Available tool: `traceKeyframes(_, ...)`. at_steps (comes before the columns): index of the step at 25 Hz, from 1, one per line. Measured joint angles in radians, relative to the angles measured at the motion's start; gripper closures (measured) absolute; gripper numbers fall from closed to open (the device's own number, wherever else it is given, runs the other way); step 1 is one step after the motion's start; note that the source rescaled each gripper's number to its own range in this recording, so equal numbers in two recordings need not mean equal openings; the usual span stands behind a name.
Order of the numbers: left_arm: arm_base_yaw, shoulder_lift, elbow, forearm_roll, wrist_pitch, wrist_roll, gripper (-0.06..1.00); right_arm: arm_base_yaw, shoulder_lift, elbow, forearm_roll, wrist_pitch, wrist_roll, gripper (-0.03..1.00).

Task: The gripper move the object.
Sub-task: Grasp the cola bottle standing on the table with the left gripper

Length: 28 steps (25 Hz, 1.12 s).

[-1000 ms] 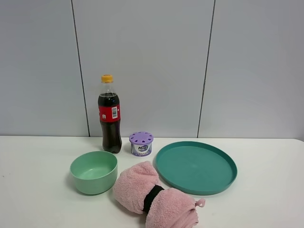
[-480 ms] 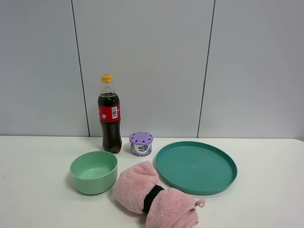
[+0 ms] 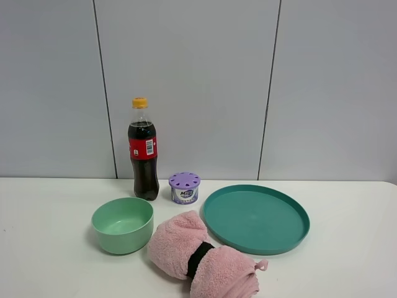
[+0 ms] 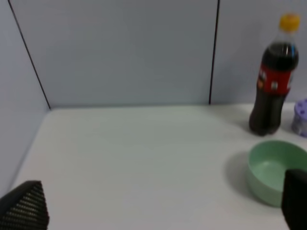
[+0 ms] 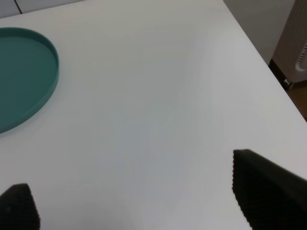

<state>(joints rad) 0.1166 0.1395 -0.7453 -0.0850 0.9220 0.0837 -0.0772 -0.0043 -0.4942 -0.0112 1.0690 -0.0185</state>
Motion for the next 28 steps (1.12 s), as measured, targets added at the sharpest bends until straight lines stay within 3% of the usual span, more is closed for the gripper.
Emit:
traceKeyframes(3,0.000,0.098,-0.089,0.009,-0.052,0.019,-0.06,0.000,0.000,0.000,0.000,0.000,0.000,-0.03)
traceKeyframes(6,0.000,0.229,-0.145,-0.013,-0.182,0.024,-0.06,0.000,0.000,0.000,0.000,0.000,0.000,-0.03)
traceKeyframes(9,0.000,0.392,-0.158,-0.095,-0.302,0.036,-0.06,0.000,0.000,0.000,0.000,0.000,0.000,-0.03)
traceKeyframes(13,-0.013,0.647,-0.158,-0.220,-0.379,0.084,-0.06,0.000,0.000,0.000,0.000,0.000,0.000,-0.03)
traceKeyframes(20,-0.220,1.038,-0.158,-0.250,-0.574,0.199,-0.06,0.000,0.000,0.000,0.000,0.000,0.000,-0.03)
traceKeyframes(28,-0.414,1.309,-0.158,-0.222,-0.746,0.365,-0.06,0.000,0.000,0.000,0.000,0.000,0.000,-0.03)
